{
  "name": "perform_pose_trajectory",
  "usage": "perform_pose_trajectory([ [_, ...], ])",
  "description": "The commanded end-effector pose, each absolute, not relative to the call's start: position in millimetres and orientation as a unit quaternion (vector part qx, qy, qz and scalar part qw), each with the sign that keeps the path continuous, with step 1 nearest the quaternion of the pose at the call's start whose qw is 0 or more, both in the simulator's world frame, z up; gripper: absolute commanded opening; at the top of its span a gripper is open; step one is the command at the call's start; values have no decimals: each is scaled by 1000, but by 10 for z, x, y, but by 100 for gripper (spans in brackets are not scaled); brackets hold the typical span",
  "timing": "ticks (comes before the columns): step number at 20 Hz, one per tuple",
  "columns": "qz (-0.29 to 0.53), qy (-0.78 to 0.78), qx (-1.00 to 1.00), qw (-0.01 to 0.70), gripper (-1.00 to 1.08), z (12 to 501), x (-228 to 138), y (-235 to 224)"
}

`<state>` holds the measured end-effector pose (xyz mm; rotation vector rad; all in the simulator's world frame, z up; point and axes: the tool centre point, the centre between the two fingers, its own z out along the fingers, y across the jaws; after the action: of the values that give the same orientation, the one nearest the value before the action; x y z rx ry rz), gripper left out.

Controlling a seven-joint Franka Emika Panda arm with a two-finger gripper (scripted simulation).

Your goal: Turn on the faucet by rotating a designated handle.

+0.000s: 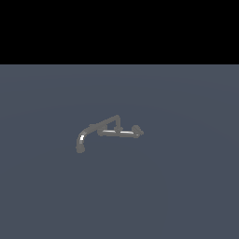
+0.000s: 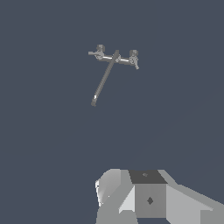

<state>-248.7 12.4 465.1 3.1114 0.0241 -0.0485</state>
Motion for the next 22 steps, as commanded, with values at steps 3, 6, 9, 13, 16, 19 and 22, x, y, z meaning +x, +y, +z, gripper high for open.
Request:
perform_pose_trajectory([
  [3, -15, -15, 1000, 14, -100, 4530, -2443, 211],
  [6, -15, -37, 999, 14, -100, 4416, -2398, 293],
  [9, -15, -63, 998, 13, -100, 4276, -2336, 391],
  [13, -14, -105, 994, 13, -100, 4056, -2228, 540],
  [16, -14, -137, 990, 12, -100, 3886, -2135, 648],
  [19, -13, -169, 986, 11, -100, 3716, -2035, 752],
  [22, -13, -200, 980, 10, -100, 3546, -1926, 850],
])
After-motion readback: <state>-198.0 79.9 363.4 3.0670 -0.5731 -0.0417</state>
